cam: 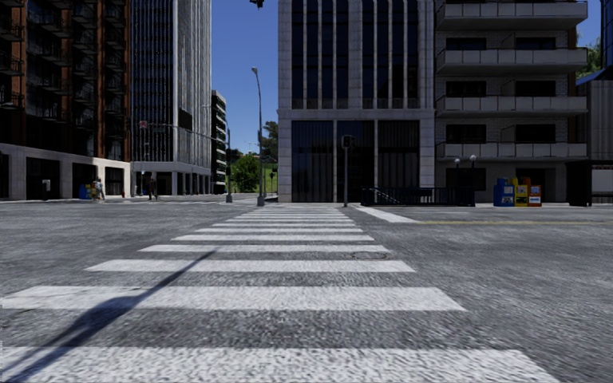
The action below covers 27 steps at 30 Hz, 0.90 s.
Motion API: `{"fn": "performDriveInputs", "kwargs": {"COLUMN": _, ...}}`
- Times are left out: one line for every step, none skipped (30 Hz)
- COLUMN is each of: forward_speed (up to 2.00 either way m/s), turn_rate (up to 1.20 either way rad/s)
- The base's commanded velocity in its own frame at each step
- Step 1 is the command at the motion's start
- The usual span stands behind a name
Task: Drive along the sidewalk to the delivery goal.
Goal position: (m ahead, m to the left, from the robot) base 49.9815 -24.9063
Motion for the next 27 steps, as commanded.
{"fn": "performDriveInputs", "kwargs": {"forward_speed": 2.00, "turn_rate": 0.00}}
{"fn": "performDriveInputs", "kwargs": {"forward_speed": 2.00, "turn_rate": 0.00}}
{"fn": "performDriveInputs", "kwargs": {"forward_speed": 2.00, "turn_rate": 0.00}}
{"fn": "performDriveInputs", "kwargs": {"forward_speed": 1.86, "turn_rate": 0.00}}
{"fn": "performDriveInputs", "kwargs": {"forward_speed": 1.65, "turn_rate": 0.00}}
{"fn": "performDriveInputs", "kwargs": {"forward_speed": 1.65, "turn_rate": 0.00}}
{"fn": "performDriveInputs", "kwargs": {"forward_speed": 1.55, "turn_rate": 0.00}}
{"fn": "performDriveInputs", "kwargs": {"forward_speed": 1.46, "turn_rate": 0.00}}
{"fn": "performDriveInputs", "kwargs": {"forward_speed": 1.40, "turn_rate": 0.00}}
{"fn": "performDriveInputs", "kwargs": {"forward_speed": 1.40, "turn_rate": 0.00}}
{"fn": "performDriveInputs", "kwargs": {"forward_speed": 1.39, "turn_rate": 0.00}}
{"fn": "performDriveInputs", "kwargs": {"forward_speed": 1.39, "turn_rate": 0.00}}
{"fn": "performDriveInputs", "kwargs": {"forward_speed": 1.39, "turn_rate": 0.00}}
{"fn": "performDriveInputs", "kwargs": {"forward_speed": 1.39, "turn_rate": 0.00}}
{"fn": "performDriveInputs", "kwargs": {"forward_speed": 1.38, "turn_rate": 0.00}}
{"fn": "performDriveInputs", "kwargs": {"forward_speed": 1.38, "turn_rate": 0.00}}
{"fn": "performDriveInputs", "kwargs": {"forward_speed": 1.37, "turn_rate": 0.00}}
{"fn": "performDriveInputs", "kwargs": {"forward_speed": 1.37, "turn_rate": 0.00}}
{"fn": "performDriveInputs", "kwargs": {"forward_speed": 1.37, "turn_rate": 0.00}}
{"fn": "performDriveInputs", "kwargs": {"forward_speed": 1.37, "turn_rate": 0.00}}
{"fn": "performDriveInputs", "kwargs": {"forward_speed": 1.37, "turn_rate": 0.00}}
{"fn": "performDriveInputs", "kwargs": {"forward_speed": 1.37, "turn_rate": 0.00}}
{"fn": "performDriveInputs", "kwargs": {"forward_speed": 1.37, "turn_rate": 0.00}}
{"fn": "performDriveInputs", "kwargs": {"forward_speed": 1.37, "turn_rate": 0.00}}
{"fn": "performDriveInputs", "kwargs": {"forward_speed": 1.37, "turn_rate": 0.00}}
{"fn": "performDriveInputs", "kwargs": {"forward_speed": 1.37, "turn_rate": 0.00}}
{"fn": "performDriveInputs", "kwargs": {"forward_speed": 1.37, "turn_rate": 0.00}}
